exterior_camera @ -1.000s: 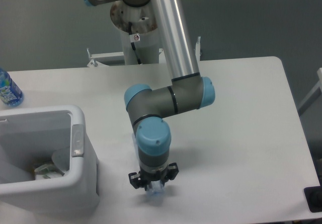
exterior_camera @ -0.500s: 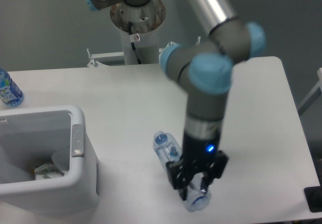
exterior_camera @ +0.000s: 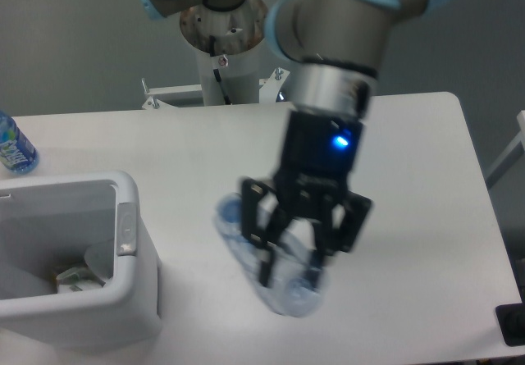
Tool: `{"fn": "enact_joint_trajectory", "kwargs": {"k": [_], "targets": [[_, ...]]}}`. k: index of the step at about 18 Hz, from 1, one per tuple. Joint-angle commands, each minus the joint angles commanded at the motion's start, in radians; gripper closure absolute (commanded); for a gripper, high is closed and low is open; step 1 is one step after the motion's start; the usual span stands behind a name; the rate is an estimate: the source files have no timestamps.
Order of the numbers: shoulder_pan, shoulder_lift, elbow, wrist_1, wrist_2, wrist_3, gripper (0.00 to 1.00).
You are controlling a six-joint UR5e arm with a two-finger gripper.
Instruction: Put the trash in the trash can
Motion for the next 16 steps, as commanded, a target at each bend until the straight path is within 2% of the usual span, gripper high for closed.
{"fn": "enact_joint_trajectory", "kwargs": {"k": [5,11,14,15,16], "targets": [[-0.104,0.014,-0.029,0.000,0.003,0.008,0.44],[-0.224,-0.040,-0.035,0.000,0.003,0.097,0.44],[-0.243,-0.063,-0.038,0.000,0.003,0.106,0.42],[-0.244,-0.070,-0.040,0.000,0.003,0.126,0.36],[-0.246,-0.072,-0.046,0.000,0.003,0.156,0.17]]}}
